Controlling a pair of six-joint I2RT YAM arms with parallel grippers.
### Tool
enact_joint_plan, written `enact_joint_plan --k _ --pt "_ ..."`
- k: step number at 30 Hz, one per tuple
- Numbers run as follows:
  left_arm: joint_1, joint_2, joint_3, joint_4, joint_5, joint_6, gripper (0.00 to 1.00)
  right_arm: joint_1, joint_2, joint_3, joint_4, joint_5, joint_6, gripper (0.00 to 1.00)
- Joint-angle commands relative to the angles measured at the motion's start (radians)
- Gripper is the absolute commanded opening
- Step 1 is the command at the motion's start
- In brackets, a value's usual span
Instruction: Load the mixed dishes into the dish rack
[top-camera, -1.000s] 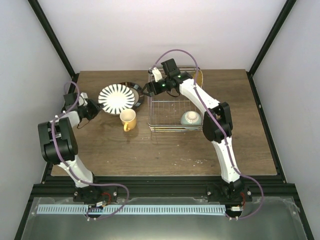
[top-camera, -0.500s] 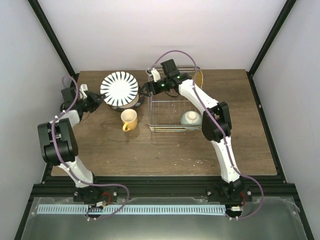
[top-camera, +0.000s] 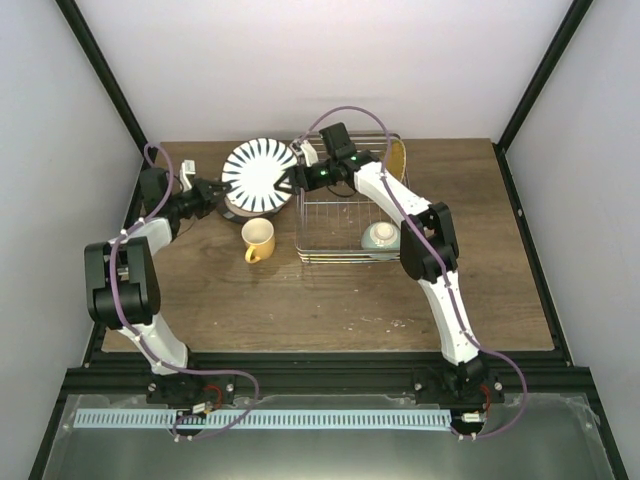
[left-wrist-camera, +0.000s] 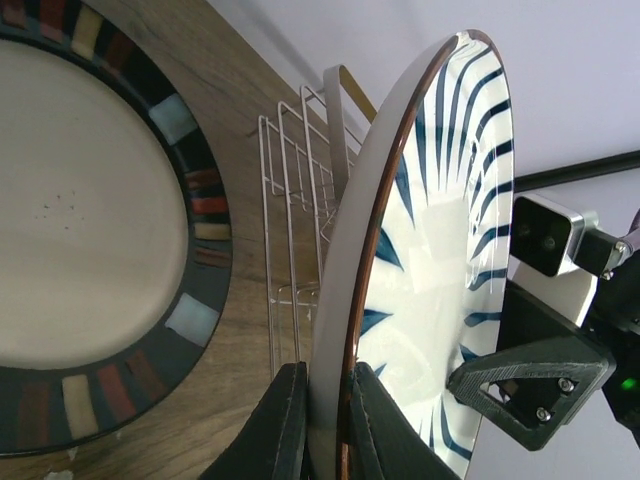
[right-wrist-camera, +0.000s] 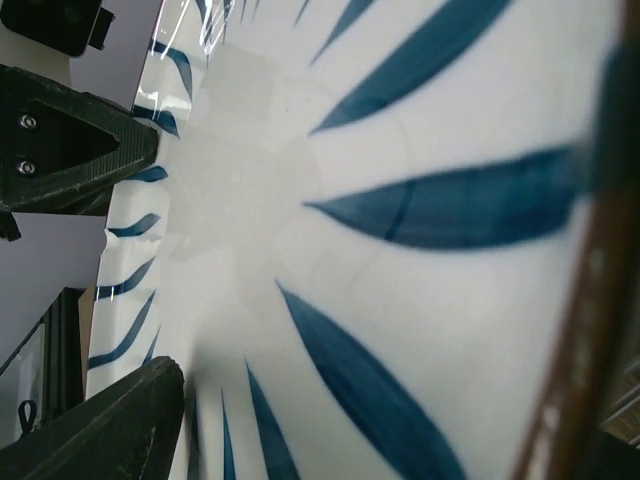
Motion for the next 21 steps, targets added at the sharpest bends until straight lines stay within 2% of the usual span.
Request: enact_joint_plan --k 1,2,7,16,19,21 --pt "-0.010 -0.030 0.048 0.118 0.101 -0.026 0.00 0.008 0.003 0.038 0.041 0.002 0.027 0.75" --pt "-0.012 -0.029 0.047 0.114 0.102 -0.022 0.00 0.008 -0.001 0.035 0.046 0.009 0.028 0.73" --pt "-0.018 -0.027 0.040 0.090 0.105 -0.003 0.00 0.008 -0.032 0.012 0.095 0.049 0.036 0.44" --pt "-0.032 -0.012 0.042 0.046 0.105 0.019 0.00 0.008 -0.040 0.018 0.117 0.083 0.046 0.04" --pt "-0.036 -0.003 0.042 0.054 0.104 0.016 0.07 0.007 -0.045 0.021 0.117 0.092 0.042 0.01" --pt "-0.039 0.000 0.046 0.046 0.099 0.024 0.15 0.008 -0.050 0.020 0.119 0.101 0.040 0.01"
